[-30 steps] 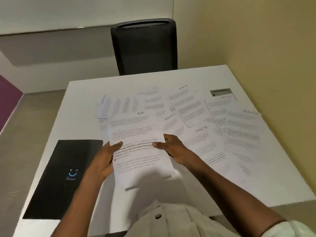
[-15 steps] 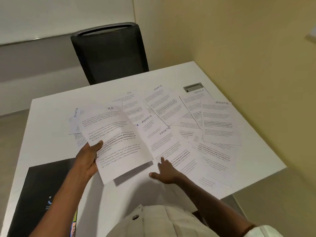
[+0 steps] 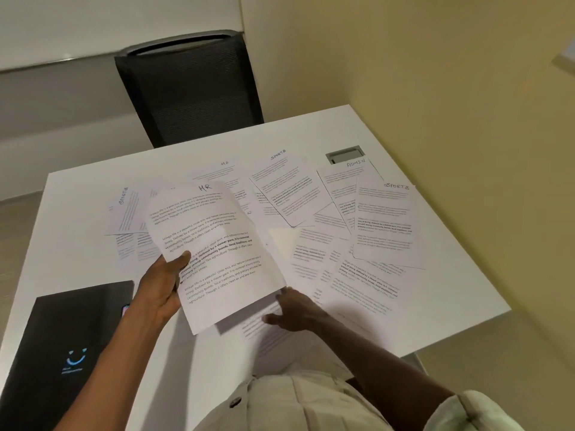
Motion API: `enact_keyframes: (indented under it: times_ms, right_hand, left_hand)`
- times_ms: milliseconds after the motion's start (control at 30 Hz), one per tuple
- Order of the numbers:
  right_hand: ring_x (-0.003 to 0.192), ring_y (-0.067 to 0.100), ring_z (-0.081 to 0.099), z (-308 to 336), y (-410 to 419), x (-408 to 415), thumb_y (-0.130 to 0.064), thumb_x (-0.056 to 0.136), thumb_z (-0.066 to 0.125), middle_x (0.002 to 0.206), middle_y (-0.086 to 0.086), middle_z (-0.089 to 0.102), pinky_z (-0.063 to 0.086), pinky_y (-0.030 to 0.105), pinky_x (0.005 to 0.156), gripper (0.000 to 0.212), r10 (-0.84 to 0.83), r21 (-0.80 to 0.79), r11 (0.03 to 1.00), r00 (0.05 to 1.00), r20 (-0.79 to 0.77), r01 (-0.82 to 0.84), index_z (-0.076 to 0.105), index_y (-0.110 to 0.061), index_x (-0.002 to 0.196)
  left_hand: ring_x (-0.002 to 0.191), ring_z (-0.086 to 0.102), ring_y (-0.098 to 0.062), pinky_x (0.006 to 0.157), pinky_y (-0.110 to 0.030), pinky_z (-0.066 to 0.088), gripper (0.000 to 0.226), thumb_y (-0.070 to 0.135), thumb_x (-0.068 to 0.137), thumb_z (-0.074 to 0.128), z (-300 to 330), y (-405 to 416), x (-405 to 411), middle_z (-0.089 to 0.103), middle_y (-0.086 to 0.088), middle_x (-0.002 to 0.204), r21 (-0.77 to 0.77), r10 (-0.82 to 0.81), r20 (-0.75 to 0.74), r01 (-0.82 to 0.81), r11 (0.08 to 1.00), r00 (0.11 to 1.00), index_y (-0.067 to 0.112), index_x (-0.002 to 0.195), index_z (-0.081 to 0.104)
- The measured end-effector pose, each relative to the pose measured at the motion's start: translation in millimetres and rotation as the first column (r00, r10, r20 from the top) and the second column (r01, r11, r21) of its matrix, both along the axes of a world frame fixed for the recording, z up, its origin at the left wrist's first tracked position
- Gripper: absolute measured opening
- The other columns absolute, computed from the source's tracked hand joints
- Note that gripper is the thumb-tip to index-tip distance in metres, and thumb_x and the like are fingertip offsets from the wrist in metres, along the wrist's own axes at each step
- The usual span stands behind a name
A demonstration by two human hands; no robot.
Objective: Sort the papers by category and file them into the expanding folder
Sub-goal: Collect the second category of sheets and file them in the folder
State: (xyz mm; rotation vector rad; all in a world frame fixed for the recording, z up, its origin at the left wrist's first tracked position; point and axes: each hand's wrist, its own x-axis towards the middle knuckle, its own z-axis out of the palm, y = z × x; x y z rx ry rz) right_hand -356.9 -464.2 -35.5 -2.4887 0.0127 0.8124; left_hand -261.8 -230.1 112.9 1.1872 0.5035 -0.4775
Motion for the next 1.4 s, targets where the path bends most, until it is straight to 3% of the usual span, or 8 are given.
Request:
enact_keyframes:
  times_ms: [100, 167, 267, 433, 700, 833, 1167, 1400]
  right_hand:
    - [0.122, 0.028, 0.056, 8, -10, 1, -0.048, 0.092, 0.055, 0.135, 0.009, 0.058, 0.048, 0.04, 0.1, 0.053, -0.251, 0.236, 0.943, 0.967, 0.047, 0.233, 0.055, -0.011, 0.13]
    - [0.137, 0.029, 0.041, 6, -32, -1, -0.042, 0.096, 0.05, 0.15, 0.011, 0.043, 0.036, 0.04, 0.112, 0.055, -0.346, 0.075, 0.938, 0.916, 0.203, 0.338, 0.047, -0.008, 0.139]
    - [0.15, 0.031, 0.011, -5, -67, -9, -0.051, 0.097, 0.043, 0.163, 0.011, 0.007, 0.015, 0.048, 0.119, 0.074, -0.206, -0.225, 0.945, 0.967, 0.152, 0.237, 0.022, -0.007, 0.152]
    - [0.151, 0.025, -0.001, -11, -46, -16, -0.064, 0.093, 0.039, 0.164, 0.004, -0.005, 0.007, 0.049, 0.121, 0.086, 0.081, -0.189, 0.98, 0.994, 0.066, -0.067, 0.011, -0.013, 0.156]
    - [0.133, 0.038, 0.044, -9, -27, -14, -0.031, 0.086, 0.067, 0.145, 0.025, 0.044, 0.042, 0.052, 0.107, 0.06, -0.162, -0.083, 0.973, 0.895, 0.416, 0.215, 0.051, -0.001, 0.135]
    - [0.149, 0.039, 0.003, -11, -60, -25, -0.051, 0.095, 0.048, 0.162, 0.019, -0.003, 0.014, 0.058, 0.116, 0.082, -0.357, -0.267, 0.881, 0.919, 0.166, 0.391, 0.012, -0.009, 0.155]
    - [0.145, 0.044, 0.012, -3, -76, -35, -0.056, 0.085, 0.062, 0.16, 0.024, 0.006, 0.027, 0.063, 0.11, 0.093, -0.561, -0.399, 0.737, 0.823, 0.092, 0.546, 0.023, 0.0, 0.149]
    - [0.149, 0.04, -0.006, -15, -108, -31, -0.038, 0.087, 0.069, 0.163, 0.013, -0.012, 0.015, 0.067, 0.112, 0.088, -0.454, -0.28, 0.849, 0.89, 0.044, 0.448, 0.013, -0.029, 0.154]
  left_hand:
    - [0.111, 0.066, -0.027, 0.081, -0.047, 0.058, 0.032, 0.003, 0.098, 0.052, 0, -10, -2, 0.071, -0.006, 0.12, 0.006, -0.001, -0.007, 0.001, 1.0, 1.0, 0.021, 0.123, 0.063]
    - [0.109, 0.067, -0.025, 0.08, -0.047, 0.058, 0.031, 0.004, 0.098, 0.052, 2, -13, -2, 0.071, -0.005, 0.119, 0.013, 0.012, -0.003, -0.012, 1.0, 1.0, 0.022, 0.12, 0.064]
    - [0.104, 0.07, -0.022, 0.078, -0.044, 0.06, 0.03, 0.005, 0.098, 0.052, 3, -13, -1, 0.072, -0.004, 0.117, 0.02, 0.031, 0.016, -0.031, 0.999, 0.999, 0.023, 0.117, 0.065]
    - [0.104, 0.07, -0.021, 0.081, -0.048, 0.058, 0.029, 0.004, 0.098, 0.052, 5, -10, -1, 0.072, -0.003, 0.116, 0.026, 0.056, 0.006, -0.057, 0.998, 0.998, 0.024, 0.114, 0.067]
    - [0.092, 0.074, -0.018, 0.069, -0.043, 0.061, 0.028, 0.004, 0.097, 0.055, 16, -3, 3, 0.074, -0.004, 0.111, 0.038, 0.051, 0.022, -0.052, 0.998, 0.998, 0.02, 0.117, 0.065]
    - [0.09, 0.074, -0.017, 0.067, -0.044, 0.061, 0.025, 0.005, 0.096, 0.057, 18, 0, 6, 0.075, -0.003, 0.107, 0.037, 0.059, 0.014, -0.059, 0.998, 0.998, 0.021, 0.112, 0.066]
    - [0.088, 0.074, -0.018, 0.066, -0.042, 0.061, 0.025, 0.004, 0.096, 0.056, 16, -5, 3, 0.075, -0.004, 0.106, 0.016, 0.036, -0.004, -0.036, 0.999, 0.999, 0.019, 0.114, 0.065]
    - [0.091, 0.073, -0.018, 0.069, -0.043, 0.061, 0.026, 0.002, 0.097, 0.053, 18, 0, 4, 0.074, -0.003, 0.11, 0.023, 0.05, 0.01, -0.051, 0.998, 0.999, 0.021, 0.109, 0.066]
